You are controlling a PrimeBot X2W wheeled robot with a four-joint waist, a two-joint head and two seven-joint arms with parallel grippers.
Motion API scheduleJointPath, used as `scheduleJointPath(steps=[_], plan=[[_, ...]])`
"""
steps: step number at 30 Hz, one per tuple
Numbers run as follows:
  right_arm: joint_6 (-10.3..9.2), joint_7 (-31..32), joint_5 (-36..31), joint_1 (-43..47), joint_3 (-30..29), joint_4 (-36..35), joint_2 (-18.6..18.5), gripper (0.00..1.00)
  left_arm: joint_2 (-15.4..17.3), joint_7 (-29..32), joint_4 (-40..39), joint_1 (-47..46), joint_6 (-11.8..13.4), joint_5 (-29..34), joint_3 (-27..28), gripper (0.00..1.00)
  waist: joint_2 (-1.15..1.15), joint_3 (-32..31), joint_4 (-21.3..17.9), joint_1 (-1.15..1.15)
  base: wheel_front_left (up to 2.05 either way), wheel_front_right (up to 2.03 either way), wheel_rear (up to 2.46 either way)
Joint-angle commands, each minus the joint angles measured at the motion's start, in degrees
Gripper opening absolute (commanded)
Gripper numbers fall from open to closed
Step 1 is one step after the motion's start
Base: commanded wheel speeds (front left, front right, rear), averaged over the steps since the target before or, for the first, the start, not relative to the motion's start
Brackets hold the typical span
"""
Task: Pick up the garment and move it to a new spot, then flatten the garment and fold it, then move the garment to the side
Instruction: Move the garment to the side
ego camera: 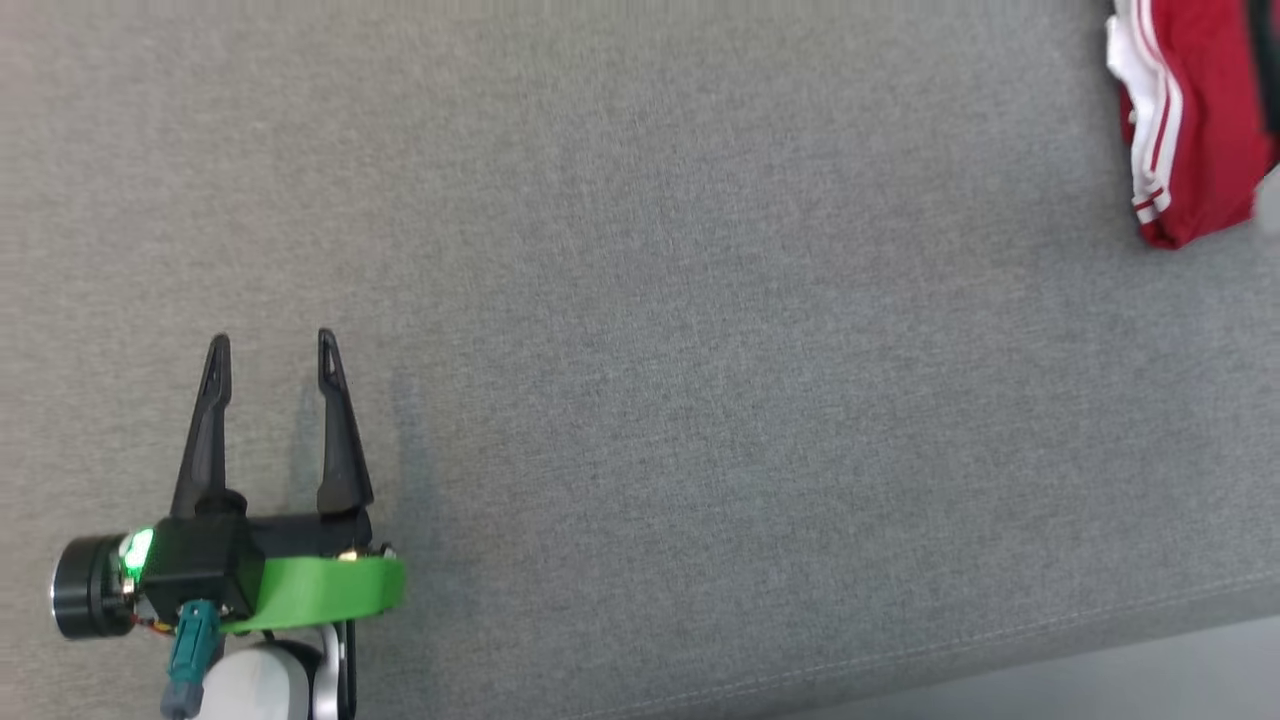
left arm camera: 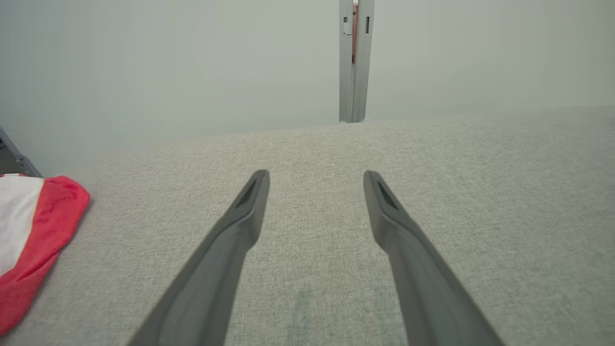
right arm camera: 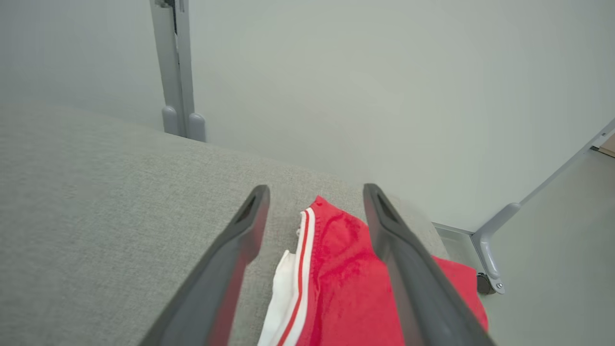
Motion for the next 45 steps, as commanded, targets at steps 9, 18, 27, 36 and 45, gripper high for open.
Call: scheduleJointPath(steps=[9,18,27,36,45], plan=[[-0.11,-0.2,-7.0,19.0,-11.1,-12.0,9.5,1.0,-0.5,0.0,2.5,4.8,-1.7,-2.1,1.7,1.0,0.0,-11.9,4.2,0.0,0.0,0.0,0.0],[-0.11,-0.2,-11.9,32.9,-17.6,-20.8,17.5,1.0,-0.8,0.0,4.8,6.8,-2.8,-3.0,3.2,1.0,0.0,-16.5,4.6,0.0,0.0,0.0,0.0],[-0.1,0.2,-15.4,45.5,-22.8,-28.0,24.0,1.0,-1.0,0.0,6.7,8.4,-4.1,-3.3,4.7,1.0,0.0,-20.3,5.0,0.0,0.0,0.0,0.0],[-0.09,1.2,-18.2,53.7,-25.5,-33.1,28.9,1.0,-1.4,0.0,7.8,9.5,-5.2,-3.3,5.7,1.0,0.0,-21.7,5.5,0.0,0.0,0.0,0.0],[-0.09,1.4,-20.2,57.2,-28.7,-34.9,32.2,1.0,-1.6,0.0,8.9,9.9,-5.8,-2.9,6.0,1.0,0.0,-22.8,6.3,0.0,0.0,0.0,0.0]])
